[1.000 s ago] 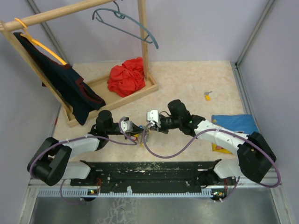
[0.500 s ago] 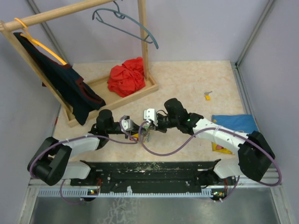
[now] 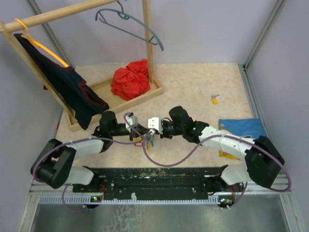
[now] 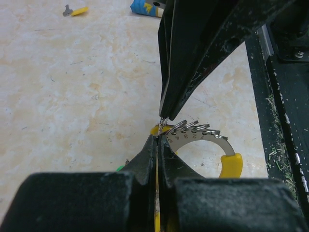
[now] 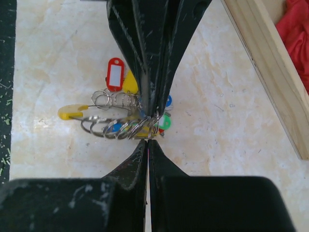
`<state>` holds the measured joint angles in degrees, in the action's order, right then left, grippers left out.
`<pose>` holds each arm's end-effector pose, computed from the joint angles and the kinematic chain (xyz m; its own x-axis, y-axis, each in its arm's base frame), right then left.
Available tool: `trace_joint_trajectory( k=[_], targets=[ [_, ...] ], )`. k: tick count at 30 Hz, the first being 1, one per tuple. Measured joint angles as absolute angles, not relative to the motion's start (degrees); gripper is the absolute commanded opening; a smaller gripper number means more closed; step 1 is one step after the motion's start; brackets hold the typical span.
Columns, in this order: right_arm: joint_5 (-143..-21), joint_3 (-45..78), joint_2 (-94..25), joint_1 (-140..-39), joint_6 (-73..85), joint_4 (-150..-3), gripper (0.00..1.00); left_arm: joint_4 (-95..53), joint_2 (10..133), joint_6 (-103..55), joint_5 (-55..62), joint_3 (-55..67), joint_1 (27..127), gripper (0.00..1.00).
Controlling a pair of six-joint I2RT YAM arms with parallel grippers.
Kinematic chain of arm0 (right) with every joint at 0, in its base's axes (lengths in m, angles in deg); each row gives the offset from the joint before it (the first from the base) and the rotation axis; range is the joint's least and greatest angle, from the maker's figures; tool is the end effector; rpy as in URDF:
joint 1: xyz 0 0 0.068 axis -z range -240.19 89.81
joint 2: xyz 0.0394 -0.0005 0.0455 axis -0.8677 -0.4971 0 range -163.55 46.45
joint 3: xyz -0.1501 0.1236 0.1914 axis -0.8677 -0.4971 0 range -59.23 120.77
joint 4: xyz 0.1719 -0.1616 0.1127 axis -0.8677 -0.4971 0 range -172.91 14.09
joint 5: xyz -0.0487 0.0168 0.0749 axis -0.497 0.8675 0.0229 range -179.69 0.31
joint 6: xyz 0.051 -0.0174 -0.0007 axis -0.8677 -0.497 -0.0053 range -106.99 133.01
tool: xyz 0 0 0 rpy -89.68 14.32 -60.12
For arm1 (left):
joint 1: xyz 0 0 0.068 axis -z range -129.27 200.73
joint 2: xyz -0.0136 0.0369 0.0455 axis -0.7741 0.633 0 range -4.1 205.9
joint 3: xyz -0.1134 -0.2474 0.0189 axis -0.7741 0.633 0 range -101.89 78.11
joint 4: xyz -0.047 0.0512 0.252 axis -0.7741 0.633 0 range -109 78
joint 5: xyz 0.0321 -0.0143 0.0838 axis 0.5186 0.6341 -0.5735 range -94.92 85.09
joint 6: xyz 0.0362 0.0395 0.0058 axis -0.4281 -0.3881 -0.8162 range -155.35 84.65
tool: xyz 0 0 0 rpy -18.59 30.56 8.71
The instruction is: Put the keys on the keyring
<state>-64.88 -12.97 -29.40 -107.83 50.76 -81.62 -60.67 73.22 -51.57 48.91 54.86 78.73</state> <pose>0.1810 0.2207 0.2393 0.2440 -0.5571 -0.7938 -0.9511 0.0221 -0.3080 0.2046 -0.1414 0.1874 0.0898 0.1390 -0.9862 0.9874 0.1168 0.1064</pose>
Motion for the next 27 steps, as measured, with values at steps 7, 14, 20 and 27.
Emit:
trace_joint_trajectory(
  k=[7, 14, 20, 27],
  targets=[
    [-66.56, -16.6, -29.29, -108.14, 51.51, -76.14, 0.0, -68.37, 74.4, -45.8, 49.83, 56.72, 77.62, 0.0],
    [-66.69, -18.44, -29.12, -108.16, 50.35, -71.9, 0.05, -74.55, 75.32, -43.64, 51.2, 58.45, 77.29, 0.0],
    [-66.6, -21.06, -27.37, -108.2, 49.21, -69.05, 0.11, -77.33, 75.32, -43.01, 52.25, 58.78, 77.23, 0.0],
    [-66.52, -21.37, -27.08, -108.2, 48.53, -67.5, 0.15, -79.06, 75.29, -42.81, 53.24, 58.99, 77.23, 0.0]
  ],
)
